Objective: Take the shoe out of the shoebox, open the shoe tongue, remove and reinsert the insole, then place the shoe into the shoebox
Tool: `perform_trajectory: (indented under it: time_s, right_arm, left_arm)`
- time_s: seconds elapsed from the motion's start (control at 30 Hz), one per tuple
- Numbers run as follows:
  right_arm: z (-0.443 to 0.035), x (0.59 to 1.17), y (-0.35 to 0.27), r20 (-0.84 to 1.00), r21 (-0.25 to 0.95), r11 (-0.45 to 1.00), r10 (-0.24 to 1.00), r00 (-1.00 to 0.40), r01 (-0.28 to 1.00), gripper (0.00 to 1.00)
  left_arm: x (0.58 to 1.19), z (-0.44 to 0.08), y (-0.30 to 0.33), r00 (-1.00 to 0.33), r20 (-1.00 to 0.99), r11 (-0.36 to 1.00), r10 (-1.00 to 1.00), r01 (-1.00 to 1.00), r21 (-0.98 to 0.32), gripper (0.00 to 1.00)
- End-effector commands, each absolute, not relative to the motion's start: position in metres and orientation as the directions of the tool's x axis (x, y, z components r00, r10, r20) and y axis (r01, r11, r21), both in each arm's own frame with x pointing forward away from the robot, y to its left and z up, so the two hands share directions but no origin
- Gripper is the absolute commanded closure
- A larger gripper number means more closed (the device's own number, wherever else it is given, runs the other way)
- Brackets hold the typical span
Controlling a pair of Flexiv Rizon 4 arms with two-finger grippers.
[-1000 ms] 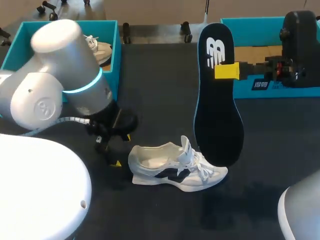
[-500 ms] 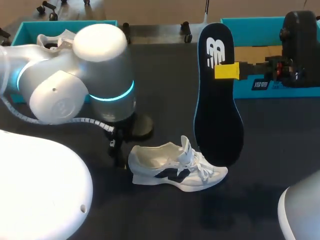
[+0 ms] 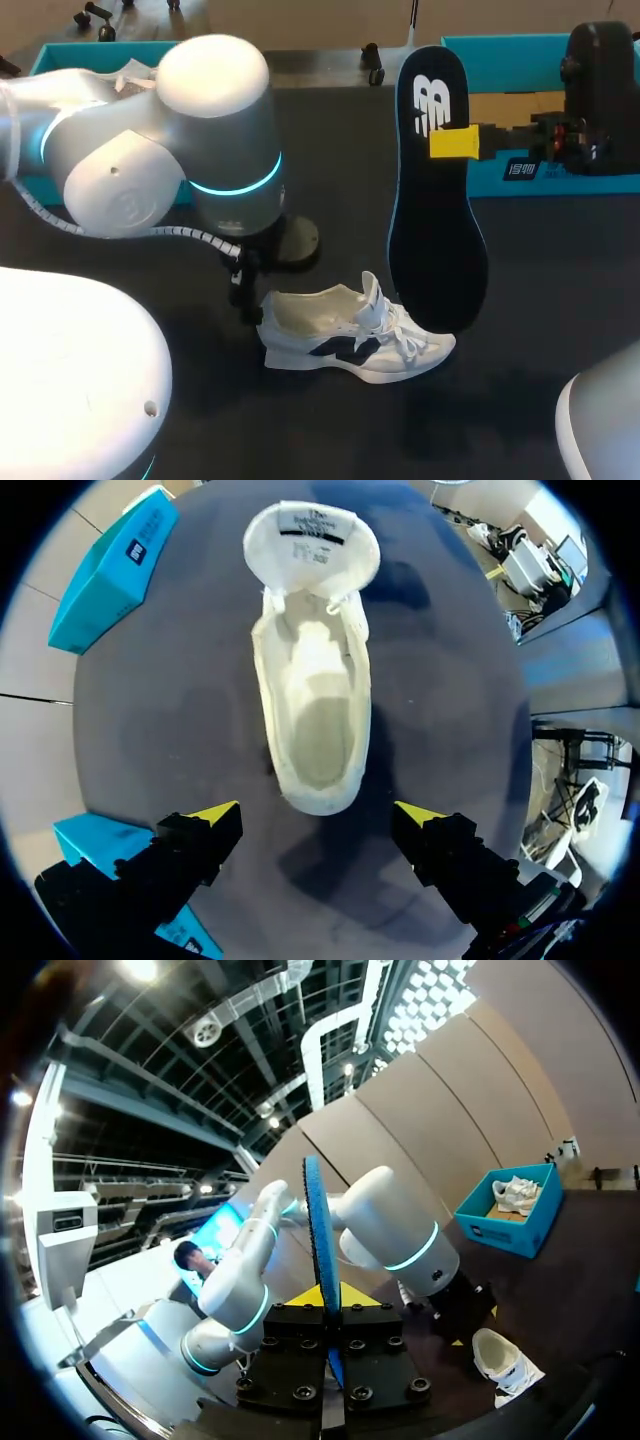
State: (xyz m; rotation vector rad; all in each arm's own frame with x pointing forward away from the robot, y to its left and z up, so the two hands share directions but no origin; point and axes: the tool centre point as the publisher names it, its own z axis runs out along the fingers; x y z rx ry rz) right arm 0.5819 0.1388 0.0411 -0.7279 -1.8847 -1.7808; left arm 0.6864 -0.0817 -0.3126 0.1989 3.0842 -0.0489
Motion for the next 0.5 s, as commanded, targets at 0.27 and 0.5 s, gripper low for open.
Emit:
perform_trajectory:
  time_s: [0.27,0.5]
  right_arm:
    - [0.041,0.585,0.142,0.644,0.762,0.034,0.071,-0.762,0.647,1.0]
    - [0.041,0.585,0.142,0.644,0.762,0.034,0.071,-0.762,0.647,1.0]
  left_arm:
    - [0.708,-0.314,-0.123,-0.986,-0.068,0.986,0.153,0.157,-0.061,0.0]
    - [0.716,-0.34,-0.154,-0.983,-0.047,0.982,0.179,0.182,-0.057,0.0]
